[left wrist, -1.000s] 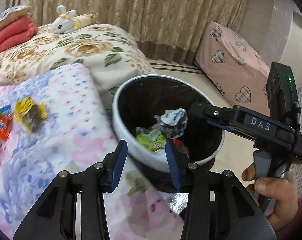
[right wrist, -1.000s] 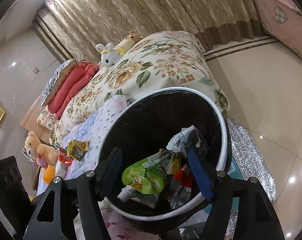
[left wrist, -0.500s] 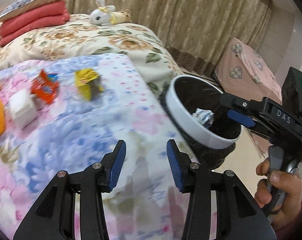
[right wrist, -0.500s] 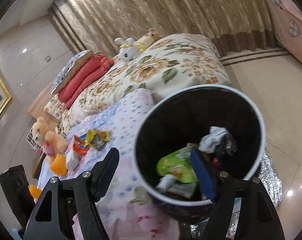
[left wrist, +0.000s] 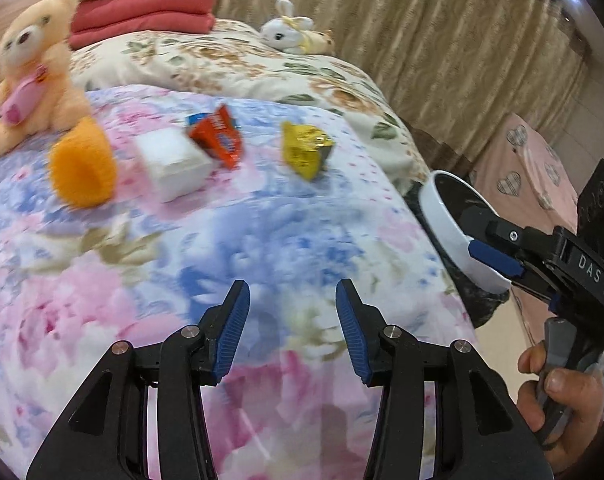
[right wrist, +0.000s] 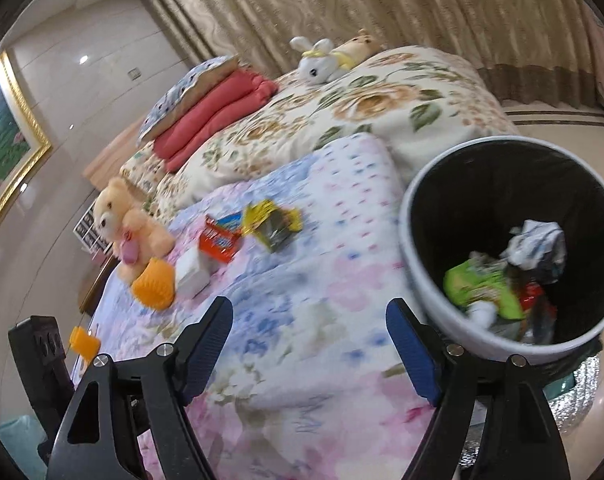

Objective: Collect trash
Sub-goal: 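Move both open tools back over the trash on the bed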

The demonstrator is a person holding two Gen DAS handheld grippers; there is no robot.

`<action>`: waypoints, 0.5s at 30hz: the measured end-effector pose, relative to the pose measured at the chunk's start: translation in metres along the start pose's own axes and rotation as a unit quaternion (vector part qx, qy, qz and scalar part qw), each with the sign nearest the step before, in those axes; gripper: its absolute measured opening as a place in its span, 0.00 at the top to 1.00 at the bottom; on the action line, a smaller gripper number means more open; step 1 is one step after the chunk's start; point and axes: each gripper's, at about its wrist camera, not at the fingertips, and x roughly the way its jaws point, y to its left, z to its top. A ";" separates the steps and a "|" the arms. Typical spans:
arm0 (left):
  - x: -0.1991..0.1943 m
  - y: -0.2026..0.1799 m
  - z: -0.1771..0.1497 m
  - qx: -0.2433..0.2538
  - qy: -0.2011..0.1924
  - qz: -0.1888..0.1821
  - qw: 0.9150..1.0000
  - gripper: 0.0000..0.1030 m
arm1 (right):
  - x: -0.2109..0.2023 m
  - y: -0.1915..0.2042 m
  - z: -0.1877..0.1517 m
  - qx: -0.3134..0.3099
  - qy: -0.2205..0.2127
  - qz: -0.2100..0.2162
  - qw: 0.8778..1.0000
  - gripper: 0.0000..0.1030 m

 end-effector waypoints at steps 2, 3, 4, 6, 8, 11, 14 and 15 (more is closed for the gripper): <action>-0.004 0.009 -0.003 -0.006 -0.002 0.006 1.000 0.55 | 0.006 0.010 -0.003 -0.006 0.007 0.006 1.000 0.22; -0.005 0.012 -0.003 -0.008 -0.003 0.009 1.000 0.54 | 0.008 0.013 -0.004 -0.008 0.009 0.008 1.000 0.22; -0.007 0.017 -0.005 -0.011 -0.004 0.015 1.000 0.54 | 0.011 0.017 -0.005 -0.011 0.012 0.010 1.000 0.21; -0.009 0.024 -0.007 -0.016 -0.006 0.020 1.000 0.53 | 0.016 0.023 -0.009 -0.016 0.018 0.014 1.000 0.21; -0.011 0.032 -0.009 -0.023 -0.005 0.025 0.999 0.53 | 0.022 0.027 -0.011 -0.018 0.022 0.019 0.999 0.19; -0.012 0.042 -0.011 -0.032 -0.005 0.033 0.999 0.52 | 0.030 0.033 -0.015 -0.022 0.029 0.020 0.999 0.17; -0.014 0.053 -0.012 -0.042 -0.006 0.041 0.998 0.52 | 0.037 0.037 -0.017 -0.026 0.034 0.021 0.999 0.17; -0.014 0.055 -0.012 -0.044 -0.006 0.043 0.998 0.52 | 0.040 0.038 -0.018 -0.027 0.036 0.021 0.999 0.17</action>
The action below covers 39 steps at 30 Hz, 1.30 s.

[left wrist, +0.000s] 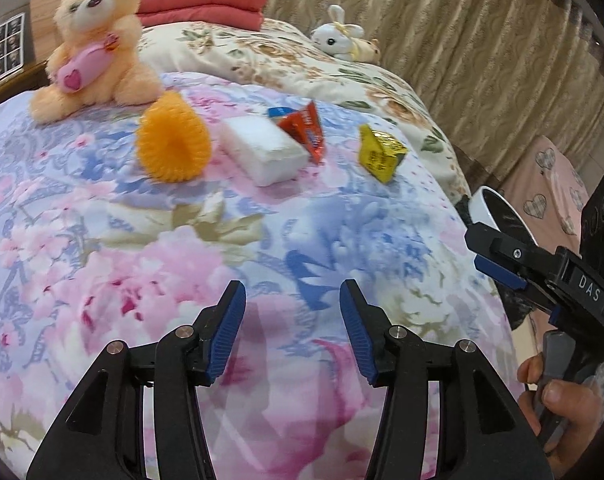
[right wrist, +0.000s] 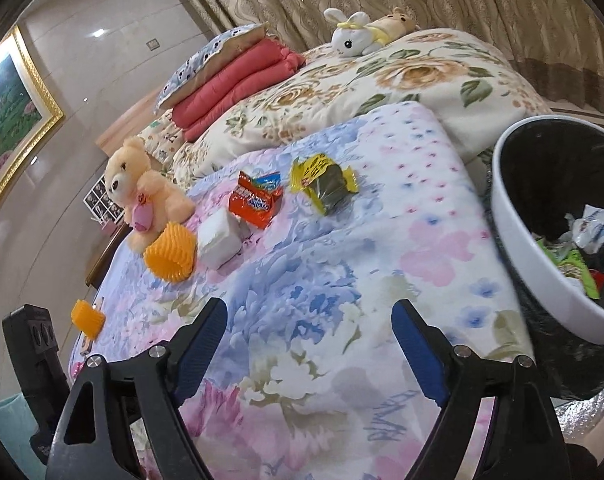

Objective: Collect trash
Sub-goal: 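Move both open tools back over the trash on the bed, then grasp the orange foam net with the left tool while the right tool grasps the white foam block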

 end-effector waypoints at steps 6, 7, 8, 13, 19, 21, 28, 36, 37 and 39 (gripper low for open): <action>0.002 0.015 0.002 -0.015 0.001 0.012 1.000 0.50 | 0.015 0.004 -0.002 -0.001 0.013 0.003 1.000 0.16; 0.002 0.017 0.002 -0.017 0.001 0.015 1.000 0.49 | 0.017 0.005 -0.002 -0.003 0.014 0.003 1.000 0.16; 0.002 0.020 0.003 -0.019 0.001 0.017 1.000 0.49 | 0.019 0.006 -0.002 -0.004 0.015 0.003 1.000 0.16; 0.003 0.032 0.007 -0.027 0.000 0.028 0.999 0.48 | 0.029 0.012 -0.001 -0.006 0.022 0.008 1.000 0.16; 0.005 0.052 0.018 -0.036 -0.004 0.044 0.998 0.48 | 0.042 0.028 0.002 -0.020 0.028 0.022 0.999 0.16; 0.007 0.058 0.022 -0.037 -0.006 0.049 0.998 0.48 | 0.048 0.034 0.004 -0.026 0.028 0.028 0.999 0.16; 0.016 0.080 0.042 -0.044 -0.011 0.065 0.997 0.48 | 0.075 0.056 0.013 -0.052 0.033 0.044 0.997 0.16; 0.031 0.097 0.067 -0.035 -0.013 0.064 0.997 0.48 | 0.111 0.078 0.025 -0.084 0.055 0.053 0.994 0.17; 0.033 0.097 0.069 -0.033 -0.012 0.064 0.997 0.48 | 0.114 0.082 0.026 -0.090 0.057 0.053 0.993 0.17; 0.036 0.100 0.073 -0.028 -0.011 0.062 0.998 0.48 | 0.121 0.087 0.028 -0.101 0.060 0.054 0.992 0.18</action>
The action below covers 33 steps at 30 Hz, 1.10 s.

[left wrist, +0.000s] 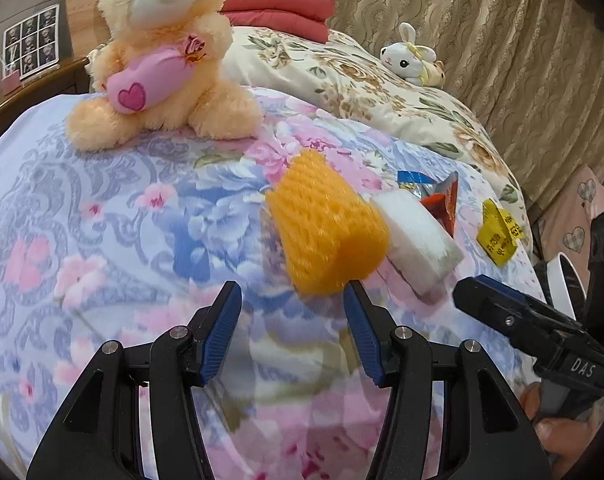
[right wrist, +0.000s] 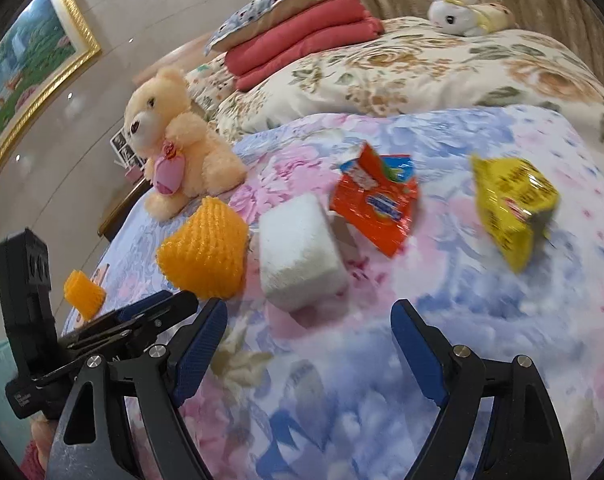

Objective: Collect trash
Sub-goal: 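Grasp the orange foam net with the left tool while the right tool grasps the white foam block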

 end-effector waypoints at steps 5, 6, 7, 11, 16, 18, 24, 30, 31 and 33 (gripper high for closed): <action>0.009 -0.003 0.005 0.015 0.003 -0.011 1.000 0.68 | 0.016 0.004 0.009 -0.011 0.010 -0.006 1.000 0.28; 0.012 -0.003 0.006 0.017 0.006 -0.015 1.000 0.77 | 0.018 0.004 0.010 -0.012 0.012 -0.008 1.000 0.33; 0.013 -0.004 0.006 0.018 0.007 -0.016 1.000 0.79 | 0.021 0.005 0.011 -0.014 0.014 -0.010 1.000 0.36; 0.008 -0.007 0.004 0.028 -0.001 -0.013 1.000 0.84 | 0.027 0.005 0.013 -0.015 0.021 -0.014 1.000 0.52; -0.006 -0.003 -0.005 0.016 -0.013 -0.015 1.000 0.87 | 0.016 0.005 0.006 -0.012 0.012 -0.008 1.000 0.53; -0.011 -0.006 -0.010 0.013 -0.013 -0.019 1.000 0.87 | 0.008 0.003 0.001 -0.004 0.009 -0.006 1.000 0.53; -0.028 -0.023 -0.025 0.016 -0.012 -0.042 0.999 0.87 | -0.022 -0.005 -0.017 0.015 -0.005 -0.003 1.000 0.53; -0.040 -0.050 -0.038 0.030 -0.011 -0.068 0.997 0.87 | -0.058 -0.017 -0.035 0.033 -0.027 -0.009 0.999 0.53; -0.042 -0.055 -0.039 0.031 -0.009 -0.073 0.997 0.87 | -0.064 -0.019 -0.037 0.035 -0.029 -0.011 0.999 0.53; -0.043 -0.063 -0.042 0.035 -0.007 -0.079 0.996 0.87 | -0.077 -0.024 -0.042 0.039 -0.037 -0.014 0.998 0.53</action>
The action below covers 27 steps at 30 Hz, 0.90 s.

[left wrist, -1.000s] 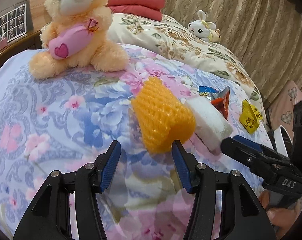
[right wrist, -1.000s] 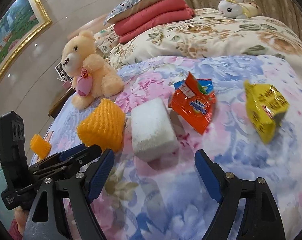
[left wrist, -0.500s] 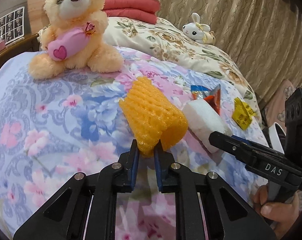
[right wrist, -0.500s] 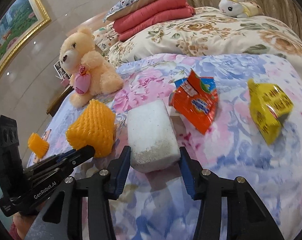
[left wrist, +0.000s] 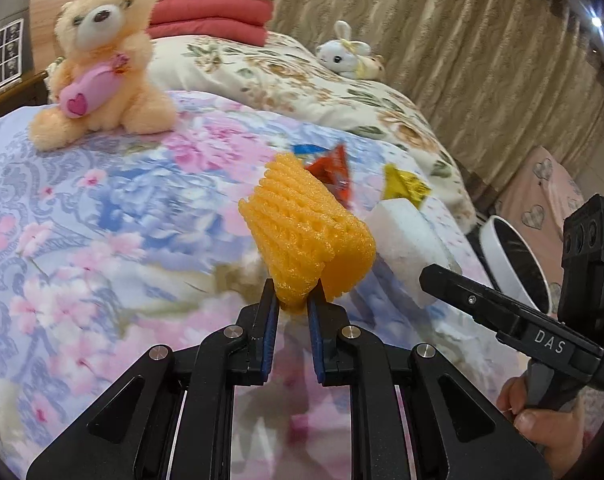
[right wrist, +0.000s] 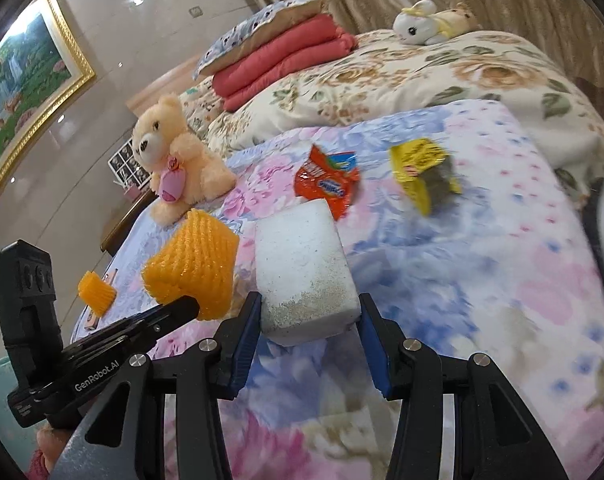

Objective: Collect trash
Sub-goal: 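Grasp the orange foam net with the left tool while the right tool grasps the white foam block, then carry the orange net and white foam block toward the trash bin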

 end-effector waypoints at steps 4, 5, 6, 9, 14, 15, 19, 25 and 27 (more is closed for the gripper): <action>0.000 -0.022 -0.004 0.014 0.005 -0.015 1.000 0.87 | -0.022 -0.010 -0.005 0.009 -0.012 -0.009 1.000 0.53; 0.000 -0.028 -0.006 0.018 0.007 -0.019 1.000 0.87 | -0.025 -0.012 -0.006 0.010 -0.014 -0.010 1.000 0.53; 0.000 -0.032 -0.007 0.022 0.008 -0.021 1.000 0.87 | -0.030 -0.015 -0.008 0.014 -0.017 -0.013 1.000 0.53; 0.000 -0.048 -0.011 0.035 0.012 -0.030 0.999 0.87 | -0.044 -0.024 -0.012 0.023 -0.026 -0.018 0.999 0.53; 0.002 -0.069 -0.014 0.053 0.018 -0.040 0.998 0.87 | -0.064 -0.041 -0.020 0.043 -0.038 -0.023 0.998 0.53; 0.001 -0.073 -0.015 0.057 0.019 -0.042 0.997 0.87 | -0.068 -0.044 -0.022 0.047 -0.040 -0.024 0.998 0.53; 0.001 -0.090 -0.016 0.073 0.020 -0.048 0.996 0.87 | -0.083 -0.058 -0.026 0.065 -0.052 -0.029 0.996 0.53; 0.003 -0.115 -0.018 0.093 0.026 -0.061 0.993 0.87 | -0.106 -0.074 -0.032 0.076 -0.067 -0.041 0.994 0.53; 0.004 -0.124 -0.020 0.100 0.027 -0.064 0.993 0.87 | -0.111 -0.080 -0.034 0.081 -0.070 -0.045 0.993 0.53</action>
